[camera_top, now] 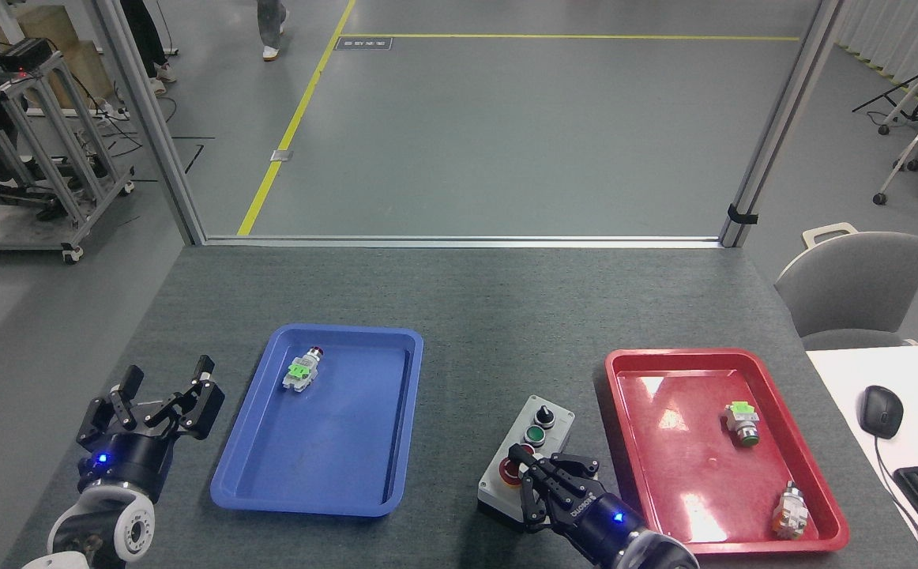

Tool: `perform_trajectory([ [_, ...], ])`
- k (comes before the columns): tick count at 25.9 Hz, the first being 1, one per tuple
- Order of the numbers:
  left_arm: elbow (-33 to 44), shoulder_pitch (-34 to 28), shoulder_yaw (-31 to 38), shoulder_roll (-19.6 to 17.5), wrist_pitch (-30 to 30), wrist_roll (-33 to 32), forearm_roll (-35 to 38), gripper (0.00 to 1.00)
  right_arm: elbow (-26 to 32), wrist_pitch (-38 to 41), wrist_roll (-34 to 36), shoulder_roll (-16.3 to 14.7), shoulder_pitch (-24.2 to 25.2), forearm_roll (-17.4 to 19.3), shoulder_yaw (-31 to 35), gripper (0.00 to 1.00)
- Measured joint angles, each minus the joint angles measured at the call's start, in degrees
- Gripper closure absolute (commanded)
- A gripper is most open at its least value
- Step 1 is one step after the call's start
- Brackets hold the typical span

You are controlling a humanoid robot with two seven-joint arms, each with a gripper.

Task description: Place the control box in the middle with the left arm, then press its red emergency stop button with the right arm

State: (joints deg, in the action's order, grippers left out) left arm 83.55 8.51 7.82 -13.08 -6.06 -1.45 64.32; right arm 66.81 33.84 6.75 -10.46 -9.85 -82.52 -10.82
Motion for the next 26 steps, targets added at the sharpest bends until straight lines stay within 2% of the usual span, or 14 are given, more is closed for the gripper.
perform_trajectory([
  [9, -0.2, 0.3, -0.2, 0.1, 0.6, -0.2, 0.0, 0.01, -3.1, -0.1, 0.7, 0.0, -0.2, -0.1, -0.4, 1.0],
  [14, -0.5, -0.5, -1.3, 0.6, 0.6, 0.0, 0.1, 0.01, -5.0, -0.1, 4.9, 0.1, -0.2, -1.6, -0.3, 1.0],
  [15, -0.6, -0.9, -1.8, 1.0, 0.6, 0.0, 0.1, 0.01, -4.9, 0.0, 4.9, 0.2, -0.2, -1.7, -0.1, 0.69],
  [16, -0.8, -1.3, -2.2, 1.5, 0.6, 0.1, 0.1, 0.01, -4.5, 0.0, 4.9, 0.4, -0.2, -1.6, 0.1, 0.19],
  [17, -1.0, -1.7, -2.6, 2.0, 0.6, 0.2, 0.1, 0.01, -3.7, 0.0, 3.7, 0.6, -0.4, -1.4, 0.4, 0.0],
  [19, -1.6, -2.4, -3.5, 3.4, 0.6, 0.2, 0.1, 0.01, -2.0, -0.2, 0.8, 0.9, -1.1, -0.3, 2.0, 0.0],
  [26, -3.8, -3.0, -5.6, 6.1, 0.5, 1.0, 0.5, 0.01, 1.4, -2.2, 0.1, 0.9, -5.2, 4.6, 14.9, 0.0],
])
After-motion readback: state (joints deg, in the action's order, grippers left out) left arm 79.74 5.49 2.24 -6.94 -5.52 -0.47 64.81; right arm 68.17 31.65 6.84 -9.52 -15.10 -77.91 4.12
